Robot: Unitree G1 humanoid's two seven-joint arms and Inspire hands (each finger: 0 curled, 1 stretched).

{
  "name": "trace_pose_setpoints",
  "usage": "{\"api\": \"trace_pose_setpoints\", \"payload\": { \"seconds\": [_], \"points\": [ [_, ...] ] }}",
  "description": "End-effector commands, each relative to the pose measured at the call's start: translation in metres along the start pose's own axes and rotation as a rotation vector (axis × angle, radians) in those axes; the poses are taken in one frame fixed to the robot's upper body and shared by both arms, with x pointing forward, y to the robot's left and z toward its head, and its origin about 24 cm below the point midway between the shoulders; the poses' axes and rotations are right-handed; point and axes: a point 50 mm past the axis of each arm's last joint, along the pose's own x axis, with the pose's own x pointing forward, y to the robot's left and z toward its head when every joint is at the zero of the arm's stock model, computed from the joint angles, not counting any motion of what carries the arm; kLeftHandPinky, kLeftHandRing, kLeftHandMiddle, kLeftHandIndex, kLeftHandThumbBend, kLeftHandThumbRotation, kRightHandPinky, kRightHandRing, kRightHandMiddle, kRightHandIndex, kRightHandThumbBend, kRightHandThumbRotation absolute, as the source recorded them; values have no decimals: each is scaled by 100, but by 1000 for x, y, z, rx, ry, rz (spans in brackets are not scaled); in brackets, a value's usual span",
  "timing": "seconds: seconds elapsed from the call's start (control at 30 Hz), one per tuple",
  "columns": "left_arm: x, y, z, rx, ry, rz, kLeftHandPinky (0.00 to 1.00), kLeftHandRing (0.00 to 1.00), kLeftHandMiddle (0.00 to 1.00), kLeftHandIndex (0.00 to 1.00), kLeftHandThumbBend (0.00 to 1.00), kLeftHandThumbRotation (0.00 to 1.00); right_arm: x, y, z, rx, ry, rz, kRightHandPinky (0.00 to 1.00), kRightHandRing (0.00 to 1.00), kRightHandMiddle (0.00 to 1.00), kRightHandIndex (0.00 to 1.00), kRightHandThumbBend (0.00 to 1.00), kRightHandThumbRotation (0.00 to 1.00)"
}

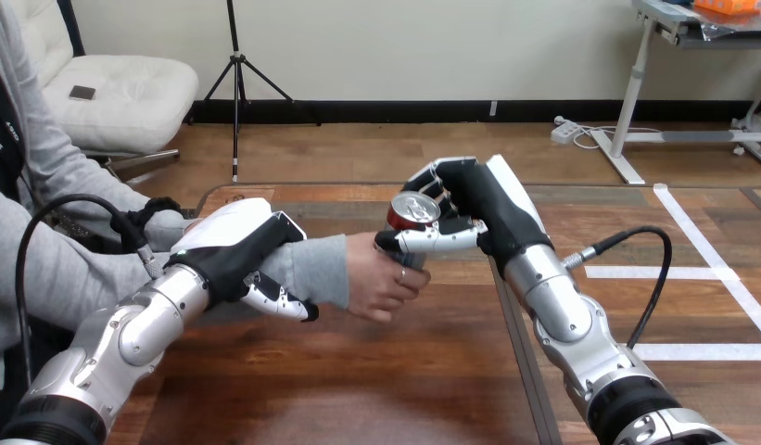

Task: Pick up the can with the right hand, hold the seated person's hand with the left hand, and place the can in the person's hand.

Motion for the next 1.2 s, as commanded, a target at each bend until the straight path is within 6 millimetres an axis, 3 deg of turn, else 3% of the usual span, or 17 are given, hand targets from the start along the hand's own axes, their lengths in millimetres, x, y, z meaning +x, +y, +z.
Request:
{"api": "trace_pose_setpoints", "payload": {
  "seconds": [0.0, 0.8, 1.1, 1.17],
  "points": [
    [20, 51, 48, -8, -199, 218, 13, 19, 26, 28, 60, 0, 28, -1, 78, 12, -306, 0, 32, 34, 40, 43, 77, 0],
    [14, 57, 41, -47, -188, 259, 13, 18, 26, 28, 60, 0, 25, -6, 73, 25, -293, 2, 32, 35, 41, 44, 78, 0],
    [13, 56, 40, -55, -188, 266, 12, 18, 26, 29, 61, 0, 26, -7, 69, 41, -258, 24, 37, 42, 46, 49, 83, 1],
    [13, 55, 39, -53, -189, 267, 14, 20, 28, 30, 63, 0, 26, -7, 68, 48, -254, 27, 39, 44, 48, 51, 84, 5]
  ]
}}
